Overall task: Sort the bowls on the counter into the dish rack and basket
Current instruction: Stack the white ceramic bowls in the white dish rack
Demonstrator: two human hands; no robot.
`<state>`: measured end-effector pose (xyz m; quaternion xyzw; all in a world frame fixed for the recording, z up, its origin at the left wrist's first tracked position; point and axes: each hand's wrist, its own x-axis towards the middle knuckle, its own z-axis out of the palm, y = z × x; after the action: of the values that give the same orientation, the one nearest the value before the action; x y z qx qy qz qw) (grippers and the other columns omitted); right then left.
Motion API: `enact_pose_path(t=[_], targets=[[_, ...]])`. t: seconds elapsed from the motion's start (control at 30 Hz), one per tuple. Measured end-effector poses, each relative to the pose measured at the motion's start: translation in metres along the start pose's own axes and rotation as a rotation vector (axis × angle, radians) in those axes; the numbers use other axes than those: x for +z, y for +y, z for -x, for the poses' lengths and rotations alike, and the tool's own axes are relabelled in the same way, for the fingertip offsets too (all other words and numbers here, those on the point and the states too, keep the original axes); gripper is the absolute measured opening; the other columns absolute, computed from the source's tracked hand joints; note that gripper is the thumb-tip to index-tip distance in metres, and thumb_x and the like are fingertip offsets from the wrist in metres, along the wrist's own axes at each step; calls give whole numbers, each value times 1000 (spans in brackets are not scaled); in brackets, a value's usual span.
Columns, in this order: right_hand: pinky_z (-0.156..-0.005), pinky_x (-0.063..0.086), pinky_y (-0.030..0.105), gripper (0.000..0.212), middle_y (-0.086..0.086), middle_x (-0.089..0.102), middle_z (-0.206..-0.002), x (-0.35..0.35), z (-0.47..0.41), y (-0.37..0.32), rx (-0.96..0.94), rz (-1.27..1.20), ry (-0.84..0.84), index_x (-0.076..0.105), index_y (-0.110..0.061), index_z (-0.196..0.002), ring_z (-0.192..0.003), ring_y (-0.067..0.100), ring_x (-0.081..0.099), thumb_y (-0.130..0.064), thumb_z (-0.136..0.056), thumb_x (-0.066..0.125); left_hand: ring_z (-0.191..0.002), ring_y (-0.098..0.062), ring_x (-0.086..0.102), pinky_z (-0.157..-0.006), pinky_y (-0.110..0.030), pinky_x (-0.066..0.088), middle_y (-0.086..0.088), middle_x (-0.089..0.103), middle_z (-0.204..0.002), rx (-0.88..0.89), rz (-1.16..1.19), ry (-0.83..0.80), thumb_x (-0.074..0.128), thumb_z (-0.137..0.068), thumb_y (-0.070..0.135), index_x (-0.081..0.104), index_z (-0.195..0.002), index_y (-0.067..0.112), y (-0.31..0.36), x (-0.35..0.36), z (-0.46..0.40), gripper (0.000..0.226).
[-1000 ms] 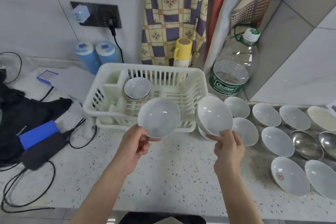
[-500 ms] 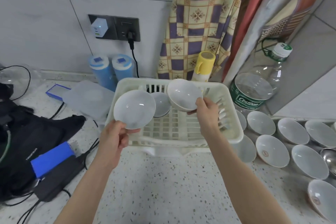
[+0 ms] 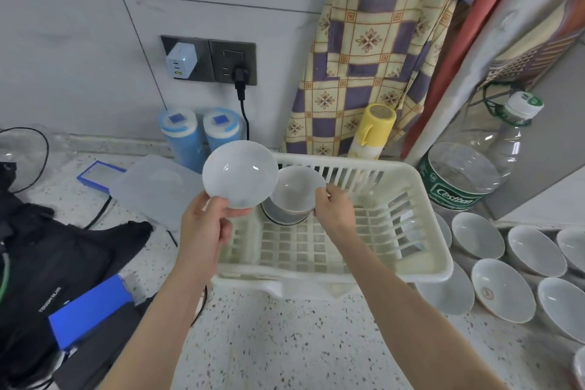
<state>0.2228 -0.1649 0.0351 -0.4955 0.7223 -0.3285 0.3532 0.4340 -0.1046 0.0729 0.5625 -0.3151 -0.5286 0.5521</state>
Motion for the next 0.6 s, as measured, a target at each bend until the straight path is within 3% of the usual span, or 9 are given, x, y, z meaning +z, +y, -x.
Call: enact_pose_path(t=[0.1, 0.23, 0.37, 0.5, 0.6], targets=[[-57, 36, 29, 28, 11, 60, -74, 5, -3, 3, 7, 61, -22, 54, -10, -76, -65, 24, 50, -25, -94, 39, -38, -10, 26, -34, -16, 25, -16, 76, -81, 12, -17, 7, 48, -86, 17, 60, -100, 14, 2, 9, -17, 19], [-53, 31, 29, 31, 4, 52, -66, 10, -5, 5, 9, 129, -33, 39, -19, -62, -61, 21, 45, -23, -93, 39, -36, -10, 24, -35, -17, 22, -16, 75, -75, -2, -61, -13, 44, -87, 14, 60, -97, 12, 2, 20, -33, 19], [-57, 37, 31, 29, 15, 66, -77, 13, -7, 7, 15, 174, -59, 50, -7, -71, -63, 23, 50, -21, -93, 38, -34, -10, 20, -35, -17, 19, -15, 73, -67, -17, -117, -14, 43, -88, 11, 62, -95, 9, -3, 28, -41, 21], [-58, 38, 31, 30, 19, 68, -82, 16, -8, 10, -4, 219, -69, 55, -1, -76, -65, 25, 51, -18, -92, 37, -36, -10, 21, -36, -17, 19, -14, 70, -62, 26, -116, 14, 45, -87, 12, 64, -97, 13, -15, 27, -39, 22], [-57, 37, 29, 30, 15, 65, -78, 16, -11, 13, -15, 260, -67, 47, -11, -68, -65, 24, 51, -20, -94, 35, -35, -9, 20, -35, -17, 18, -13, 70, -61, 20, -82, -31, 46, -82, 17, 65, -99, 13, -18, 23, -40, 25]])
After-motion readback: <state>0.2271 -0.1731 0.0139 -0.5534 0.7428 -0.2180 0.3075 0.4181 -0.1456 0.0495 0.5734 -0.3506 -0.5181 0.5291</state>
